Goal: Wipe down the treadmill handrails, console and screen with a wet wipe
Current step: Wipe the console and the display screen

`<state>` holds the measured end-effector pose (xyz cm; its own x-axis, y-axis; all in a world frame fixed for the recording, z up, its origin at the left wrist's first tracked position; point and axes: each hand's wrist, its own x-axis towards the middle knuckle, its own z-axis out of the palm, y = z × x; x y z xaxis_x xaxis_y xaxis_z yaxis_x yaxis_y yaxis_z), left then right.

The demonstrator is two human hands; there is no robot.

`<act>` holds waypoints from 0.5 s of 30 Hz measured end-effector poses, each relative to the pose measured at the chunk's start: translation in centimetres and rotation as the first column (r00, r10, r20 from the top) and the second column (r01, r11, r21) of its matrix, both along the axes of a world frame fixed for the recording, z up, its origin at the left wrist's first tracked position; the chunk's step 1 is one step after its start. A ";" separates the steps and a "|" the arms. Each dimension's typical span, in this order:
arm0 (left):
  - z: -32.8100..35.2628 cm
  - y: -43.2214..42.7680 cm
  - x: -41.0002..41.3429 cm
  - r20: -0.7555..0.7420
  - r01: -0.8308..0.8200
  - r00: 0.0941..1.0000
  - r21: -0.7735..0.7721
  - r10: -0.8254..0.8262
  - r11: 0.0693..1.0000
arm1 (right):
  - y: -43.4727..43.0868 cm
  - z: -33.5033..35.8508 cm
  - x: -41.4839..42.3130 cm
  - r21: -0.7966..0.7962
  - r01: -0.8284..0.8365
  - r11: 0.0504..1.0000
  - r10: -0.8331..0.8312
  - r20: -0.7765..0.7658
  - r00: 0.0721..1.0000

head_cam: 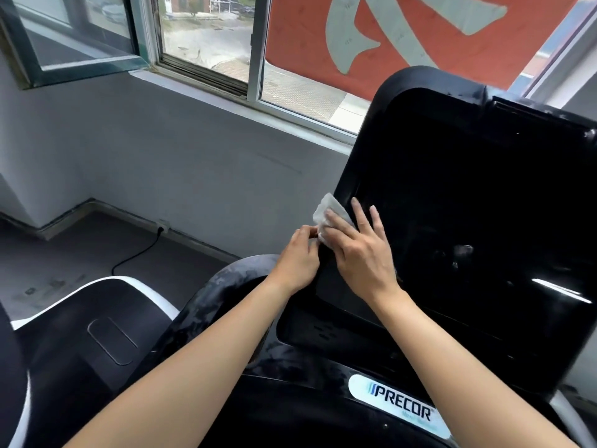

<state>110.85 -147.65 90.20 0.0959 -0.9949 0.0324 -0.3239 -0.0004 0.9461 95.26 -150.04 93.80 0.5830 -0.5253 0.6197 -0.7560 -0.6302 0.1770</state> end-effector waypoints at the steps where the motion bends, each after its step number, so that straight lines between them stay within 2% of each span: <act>1: -0.2 0.1 0.1 0.007 0.025 1.000 0.003 -0.025 1.000 | -0.5 0.6 -0.3 -0.020 0.018 1.000 -0.018 -0.002 1.000; 6: -0.3 0.3 -0.3 0.016 0.020 1.000 0.005 -0.020 1.000 | -2.6 3.1 -0.1 -0.060 0.140 0.988 -0.131 0.141 0.981; 9: 0.0 0.3 -0.8 0.024 -0.021 0.999 -0.008 0.021 1.000 | -1.6 2.2 -0.1 -0.055 0.118 0.991 -0.112 0.105 0.988; 15: 0.2 1.0 -1.2 0.037 -0.035 0.999 -0.022 0.036 0.999 | 2.6 -2.1 -1.4 0.020 0.031 0.999 -0.029 -0.066 0.997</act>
<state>109.64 -146.61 90.42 0.1292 -0.9899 0.0577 -0.3590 0.0075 0.9333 93.83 -147.46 91.70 0.6062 -0.5554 0.5692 -0.7616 -0.6115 0.2144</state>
